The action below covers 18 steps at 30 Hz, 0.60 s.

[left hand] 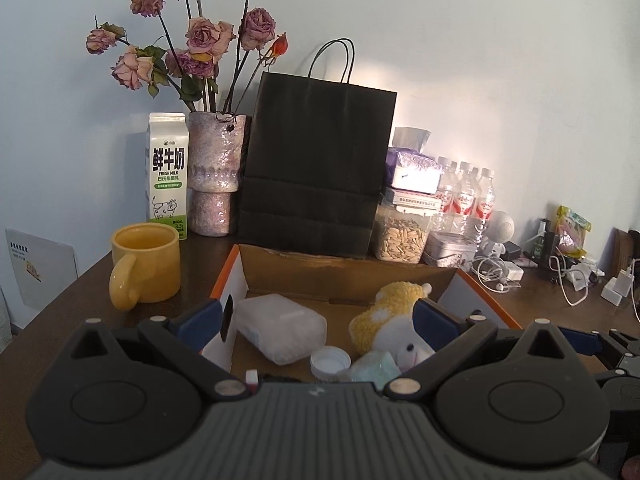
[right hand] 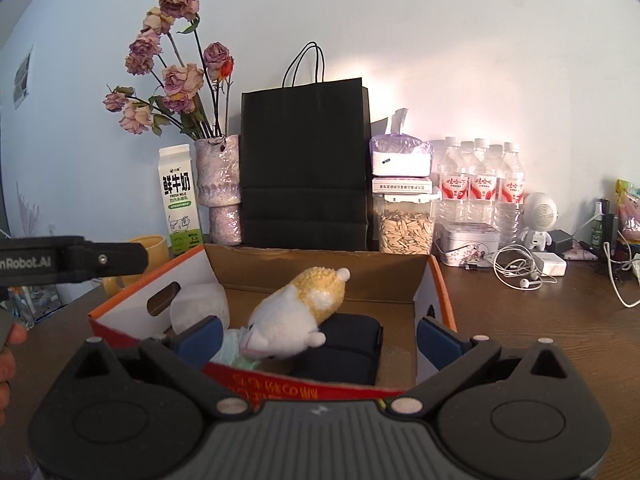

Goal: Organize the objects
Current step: 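Grasp the white cloth with the left tool while the right tool grasps white bottle caps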

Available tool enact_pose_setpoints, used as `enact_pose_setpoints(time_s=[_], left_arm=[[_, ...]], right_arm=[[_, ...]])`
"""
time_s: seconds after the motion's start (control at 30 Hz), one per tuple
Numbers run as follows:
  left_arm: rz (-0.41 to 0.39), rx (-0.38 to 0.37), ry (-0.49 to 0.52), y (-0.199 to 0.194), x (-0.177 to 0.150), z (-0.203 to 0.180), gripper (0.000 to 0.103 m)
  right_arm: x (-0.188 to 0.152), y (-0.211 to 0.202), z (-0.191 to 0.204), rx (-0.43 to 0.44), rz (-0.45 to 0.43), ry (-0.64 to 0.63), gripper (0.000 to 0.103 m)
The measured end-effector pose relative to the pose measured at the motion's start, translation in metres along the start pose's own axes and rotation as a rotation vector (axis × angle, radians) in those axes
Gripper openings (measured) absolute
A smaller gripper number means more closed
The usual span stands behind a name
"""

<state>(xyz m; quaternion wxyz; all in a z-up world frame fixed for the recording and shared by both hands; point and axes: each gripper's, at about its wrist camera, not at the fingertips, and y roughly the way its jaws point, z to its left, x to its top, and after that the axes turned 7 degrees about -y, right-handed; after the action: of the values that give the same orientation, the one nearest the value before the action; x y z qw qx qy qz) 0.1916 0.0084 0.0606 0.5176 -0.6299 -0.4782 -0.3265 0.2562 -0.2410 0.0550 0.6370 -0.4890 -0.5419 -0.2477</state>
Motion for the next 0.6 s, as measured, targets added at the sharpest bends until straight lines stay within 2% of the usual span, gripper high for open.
enact_pose_setpoints(time_s=[0.27,0.6], left_arm=[[0.045,0.014,0.013,-0.022,-0.012,0.008,0.103],[0.098,0.033,0.044,-0.052,-0.034,0.021,0.103]], right_arm=[[-0.018,-0.029,0.006,0.004,0.022,-0.019,0.103],[-0.045,-0.048,0.018,0.041,0.12,-0.062,0.103]])
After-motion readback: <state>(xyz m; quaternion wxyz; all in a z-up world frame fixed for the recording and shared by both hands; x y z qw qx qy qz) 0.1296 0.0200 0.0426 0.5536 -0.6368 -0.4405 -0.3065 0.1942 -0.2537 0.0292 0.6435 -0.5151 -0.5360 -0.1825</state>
